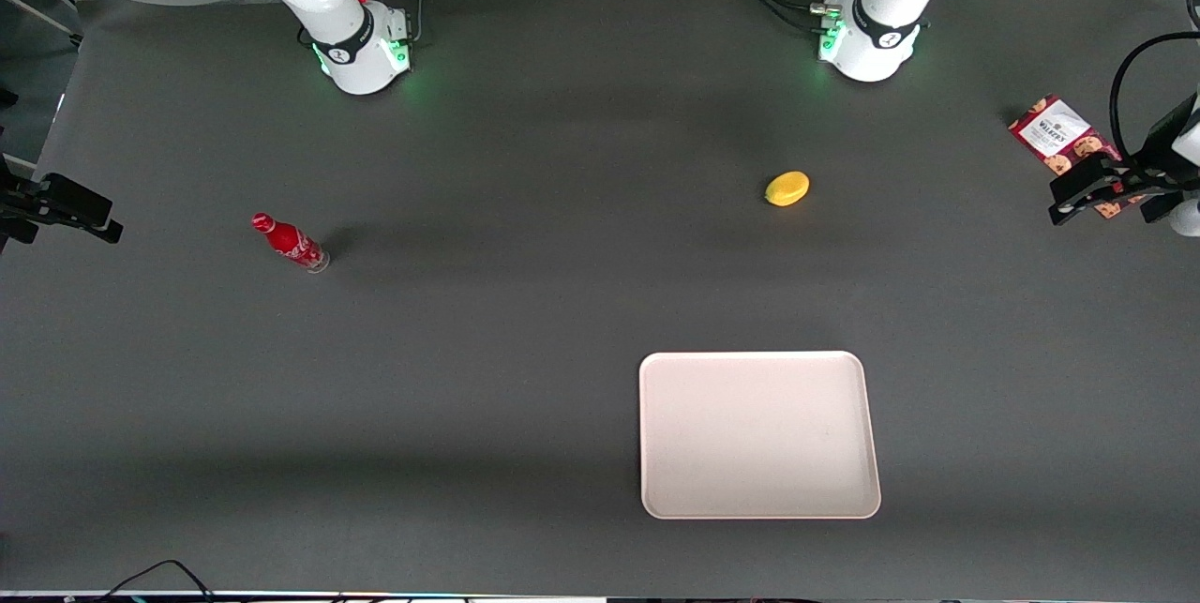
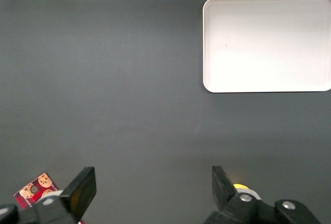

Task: Place red cookie box on tray
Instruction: 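Lower the open left gripper over the red plaid cookie box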

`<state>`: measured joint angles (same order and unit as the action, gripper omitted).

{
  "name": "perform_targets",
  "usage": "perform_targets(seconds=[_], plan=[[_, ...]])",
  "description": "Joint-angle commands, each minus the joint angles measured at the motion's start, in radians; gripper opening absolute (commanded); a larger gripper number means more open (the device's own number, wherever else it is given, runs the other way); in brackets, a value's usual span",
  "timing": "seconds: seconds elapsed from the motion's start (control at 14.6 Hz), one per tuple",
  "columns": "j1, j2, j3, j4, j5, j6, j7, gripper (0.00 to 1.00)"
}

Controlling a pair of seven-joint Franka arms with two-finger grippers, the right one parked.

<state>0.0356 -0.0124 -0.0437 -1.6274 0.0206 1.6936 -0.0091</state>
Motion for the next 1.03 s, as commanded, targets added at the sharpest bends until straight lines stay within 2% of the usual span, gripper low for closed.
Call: perform_targets(seconds=[0.0, 0.27, 0.62, 0.75, 0.96], plan=[[-0.002, 0.005, 0.002, 0.017, 0.01, 0.001, 0.015, 1.0], [0.004, -0.006, 0.024, -0.005, 0.013, -0.047, 0.011, 1.0], [0.003, -0.009, 0.244, -0.115, 0.007, -0.085, 0.011, 1.0], [0.004, -0.032, 0.332, -0.219, 0.012, -0.02, 0.017, 1.0], [0.036, -0.077, 0.427, -0.421, 0.021, 0.17, 0.087, 1.0]])
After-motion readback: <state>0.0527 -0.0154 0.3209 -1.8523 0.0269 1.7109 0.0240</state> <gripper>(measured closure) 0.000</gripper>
